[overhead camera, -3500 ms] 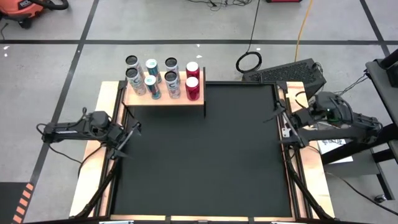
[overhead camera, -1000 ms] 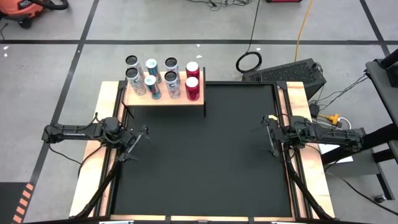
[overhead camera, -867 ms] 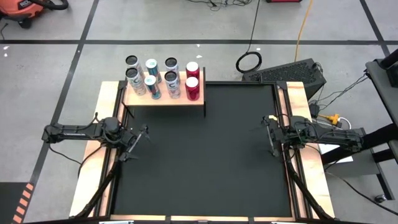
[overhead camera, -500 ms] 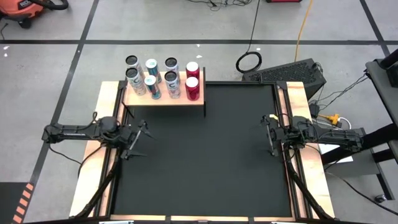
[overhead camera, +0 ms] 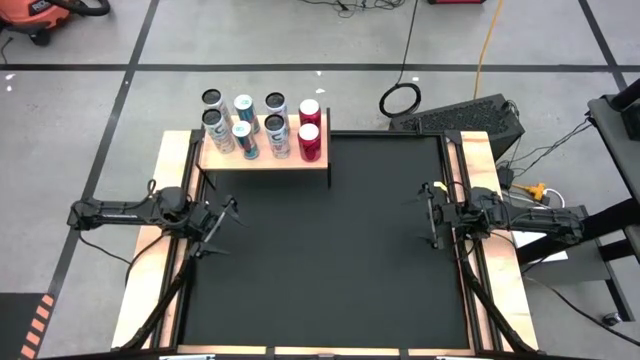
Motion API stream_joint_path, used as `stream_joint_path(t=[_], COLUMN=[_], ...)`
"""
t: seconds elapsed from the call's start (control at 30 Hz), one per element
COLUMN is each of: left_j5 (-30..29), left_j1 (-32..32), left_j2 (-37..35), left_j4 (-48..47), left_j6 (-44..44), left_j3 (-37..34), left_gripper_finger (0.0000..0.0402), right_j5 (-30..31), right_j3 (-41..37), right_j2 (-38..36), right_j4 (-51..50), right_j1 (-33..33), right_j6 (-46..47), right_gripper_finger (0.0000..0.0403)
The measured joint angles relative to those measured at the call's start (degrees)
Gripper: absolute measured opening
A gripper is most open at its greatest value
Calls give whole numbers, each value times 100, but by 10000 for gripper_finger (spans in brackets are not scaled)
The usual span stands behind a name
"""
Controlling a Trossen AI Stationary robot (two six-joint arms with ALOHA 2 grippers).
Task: Place canned beverage on shelf
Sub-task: Return to Home Position
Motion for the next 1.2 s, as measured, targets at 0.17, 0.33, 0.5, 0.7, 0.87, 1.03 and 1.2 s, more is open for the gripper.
stream_joint_path(t=[0.17,0.33,0.5,0.7,0.87,1.03,1.2], left_j5=[-445,-1744,-2299,-2602,-2638,-2737,-2746], left_j1=[1,2,2,2,2,2,2], left_j2=[-4,2,0,0,26,44,44], left_j4=[-5,-552,-590,-668,-853,-862,-864], left_j6=[2,-316,-436,-457,-600,-576,-579], left_j3=[-91,-96,-98,-98,-101,-103,-103], left_gripper_finger=[389,389,389,389,389,389,389], right_j5=[2,89,411,993,1191,1196,1194], right_j3=[0,0,0,0,-2,-2,-2], right_j2=[30,183,232,284,337,536,737], right_j4=[4,11,-25,-132,-157,-160,-160], right_j1=[0,-4,-13,-13,-13,-13,-13], right_j6=[-15,98,436,71,62,160,299], right_gripper_finger=[373,373,373,373,373,373,373])
